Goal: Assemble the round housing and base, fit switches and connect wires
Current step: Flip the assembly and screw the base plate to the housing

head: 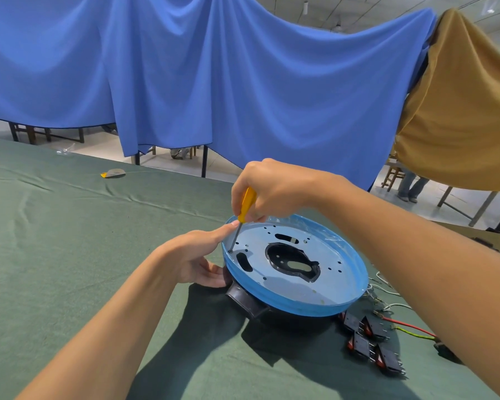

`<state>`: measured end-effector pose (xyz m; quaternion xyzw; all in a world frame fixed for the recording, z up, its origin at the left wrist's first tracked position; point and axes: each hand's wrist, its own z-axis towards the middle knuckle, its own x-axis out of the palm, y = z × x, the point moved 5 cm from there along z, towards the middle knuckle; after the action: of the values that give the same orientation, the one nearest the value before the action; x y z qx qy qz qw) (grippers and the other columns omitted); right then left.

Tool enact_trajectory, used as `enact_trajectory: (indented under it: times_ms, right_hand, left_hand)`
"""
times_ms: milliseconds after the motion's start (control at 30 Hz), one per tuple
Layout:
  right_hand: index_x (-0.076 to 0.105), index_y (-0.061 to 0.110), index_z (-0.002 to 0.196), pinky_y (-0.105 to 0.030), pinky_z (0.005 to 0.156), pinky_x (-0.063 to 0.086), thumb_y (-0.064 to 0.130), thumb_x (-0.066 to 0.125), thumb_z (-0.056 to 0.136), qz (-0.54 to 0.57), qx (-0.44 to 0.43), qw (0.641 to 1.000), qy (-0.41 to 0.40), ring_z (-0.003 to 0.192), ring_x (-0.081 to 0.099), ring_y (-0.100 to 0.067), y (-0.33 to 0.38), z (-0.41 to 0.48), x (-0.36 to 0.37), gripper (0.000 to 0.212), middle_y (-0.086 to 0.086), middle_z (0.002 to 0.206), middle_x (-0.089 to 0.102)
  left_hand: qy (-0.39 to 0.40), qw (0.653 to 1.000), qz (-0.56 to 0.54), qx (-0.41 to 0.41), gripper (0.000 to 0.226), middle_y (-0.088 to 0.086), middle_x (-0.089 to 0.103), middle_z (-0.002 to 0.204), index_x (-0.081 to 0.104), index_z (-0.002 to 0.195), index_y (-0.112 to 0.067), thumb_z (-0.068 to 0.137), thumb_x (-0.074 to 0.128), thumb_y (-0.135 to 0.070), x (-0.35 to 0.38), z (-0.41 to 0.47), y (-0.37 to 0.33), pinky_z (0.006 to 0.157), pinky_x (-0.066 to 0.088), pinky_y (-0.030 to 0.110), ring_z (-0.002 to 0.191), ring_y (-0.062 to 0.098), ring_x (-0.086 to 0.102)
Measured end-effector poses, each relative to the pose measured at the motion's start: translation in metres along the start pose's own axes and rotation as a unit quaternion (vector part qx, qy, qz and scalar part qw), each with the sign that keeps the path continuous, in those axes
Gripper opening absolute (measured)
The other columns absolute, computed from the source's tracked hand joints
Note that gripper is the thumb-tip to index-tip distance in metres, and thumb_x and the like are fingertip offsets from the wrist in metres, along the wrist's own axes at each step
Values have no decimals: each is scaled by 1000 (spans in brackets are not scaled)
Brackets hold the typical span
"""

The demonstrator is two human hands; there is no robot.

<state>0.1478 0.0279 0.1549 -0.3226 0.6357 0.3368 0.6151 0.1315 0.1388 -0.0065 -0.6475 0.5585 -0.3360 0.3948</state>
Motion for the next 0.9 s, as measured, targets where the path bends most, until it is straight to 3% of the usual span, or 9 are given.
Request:
enact_trajectory:
  times_ms: [133,233,333,467,600,700,767,833,900]
  right_hand:
    - [73,26,86,-8,40,40,11,72,79,2,-3,1000,2,58,60,5,-1,0,0,17,5,73,70]
    - [74,28,86,-6,39,35,12,72,78,9,-4,1000,4,54,58,6,-3,1,-2,18,10,67,67]
    - [74,29,84,-7,42,36,13,72,78,9,-2,1000,6,58,62,3,-4,1,-2,17,10,68,68]
    - [73,20,78,-9,45,44,16,70,82,40,25,999,11,56,67,-2,-7,5,0,6,5,59,70]
    - [64,7,64,-23,52,52,25,52,89,-12,76,997,-13,45,57,-15,-12,14,7,33,-2,49,66]
    - [68,5,79,-22,51,49,35,51,94,-15,99,995,-3,43,55,-15,-13,16,7,38,-2,55,68]
    - [67,6,100,-16,44,45,39,55,93,-15,99,995,27,41,55,-11,-10,13,4,35,-5,73,68]
    - [61,8,113,-16,41,41,27,57,90,-17,82,996,36,47,57,-12,-7,10,-1,29,-9,93,68]
    - [61,11,109,-21,46,41,18,60,88,-15,60,998,13,58,61,-15,-6,8,-2,23,-8,91,69]
  left_hand:
    - [5,1000,2,-8,75,22,62,96,57,119,-10,71,69,-67,1,-1,-1,72,62,41,72,27,62]
    - [-1,1000,1,-9,82,22,60,103,52,128,-9,72,69,-67,1,0,-1,72,61,41,77,27,60]
    - [-6,1000,-1,-9,85,23,60,107,50,133,-10,73,68,-68,1,1,0,73,61,41,80,28,60]
    - [-7,1000,-1,-8,75,22,60,104,54,124,-9,77,68,-65,2,4,0,64,60,37,73,27,60]
    - [-12,1000,3,-11,62,23,59,108,57,117,-9,83,66,-61,1,7,3,61,59,36,68,25,60]
    - [-10,1000,-4,-8,60,19,60,101,58,111,-11,82,65,-64,2,7,3,65,60,37,65,24,59]
    - [3,1000,-18,-4,62,17,63,97,60,107,-14,79,65,-68,1,5,2,70,61,39,62,24,60]
    - [28,999,-35,-14,64,15,67,86,60,109,-17,78,62,-73,1,4,3,72,61,39,60,25,61]
    - [42,998,-48,-25,63,16,65,79,60,113,-20,81,58,-74,1,3,3,70,61,38,59,25,63]
